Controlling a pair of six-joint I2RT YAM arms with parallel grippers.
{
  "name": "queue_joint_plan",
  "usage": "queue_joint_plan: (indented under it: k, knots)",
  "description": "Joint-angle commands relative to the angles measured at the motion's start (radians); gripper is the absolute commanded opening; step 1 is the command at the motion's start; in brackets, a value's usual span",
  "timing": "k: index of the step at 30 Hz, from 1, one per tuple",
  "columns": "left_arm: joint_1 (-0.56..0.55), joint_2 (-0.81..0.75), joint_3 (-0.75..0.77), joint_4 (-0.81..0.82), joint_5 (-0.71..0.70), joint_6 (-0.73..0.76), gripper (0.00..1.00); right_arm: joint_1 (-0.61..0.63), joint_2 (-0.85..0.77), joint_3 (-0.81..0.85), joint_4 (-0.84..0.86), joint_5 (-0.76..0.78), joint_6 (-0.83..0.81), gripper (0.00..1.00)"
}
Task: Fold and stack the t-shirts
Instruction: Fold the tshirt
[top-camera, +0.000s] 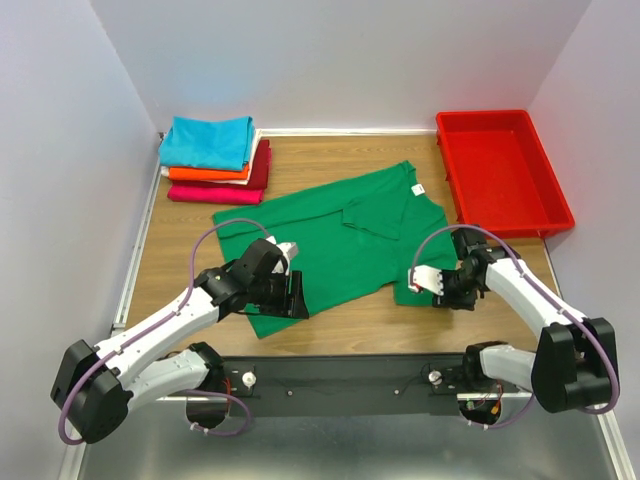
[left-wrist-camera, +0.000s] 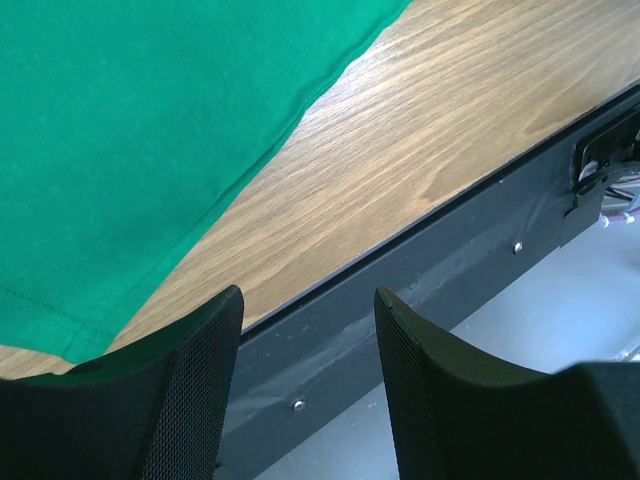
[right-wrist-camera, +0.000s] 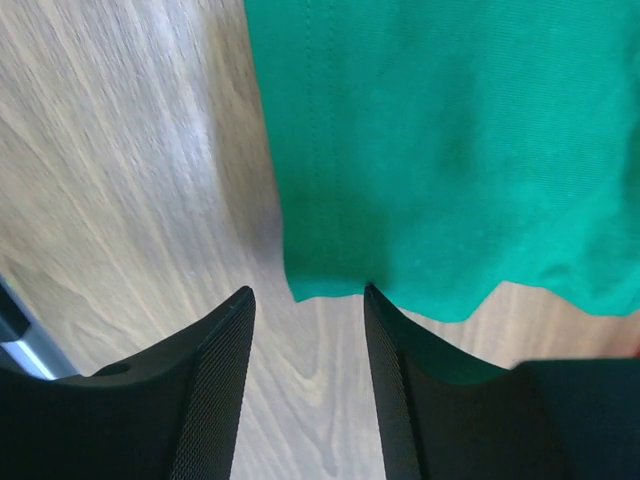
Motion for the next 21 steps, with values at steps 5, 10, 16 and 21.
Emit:
queue_joint_plan:
  k: [5, 10, 16, 21]
  knots:
    - [-0.005, -0.01, -0.023, 0.034, -0.003, 0.013, 0.63, -0.009, 0.007, 0.006, -0.011, 0.015, -0.093, 0.56]
    - [-0.005, -0.01, -0.034, 0.048, 0.001, 0.016, 0.63, -0.014, 0.079, 0.007, 0.043, 0.0, -0.079, 0.56]
    - [-0.006, -0.032, -0.045, 0.051, 0.006, 0.016, 0.63, -0.014, 0.191, 0.012, 0.087, -0.002, -0.045, 0.46]
    - [-0.006, -0.044, -0.057, 0.053, 0.004, 0.014, 0.63, -0.014, 0.208, 0.012, 0.097, 0.002, -0.021, 0.21]
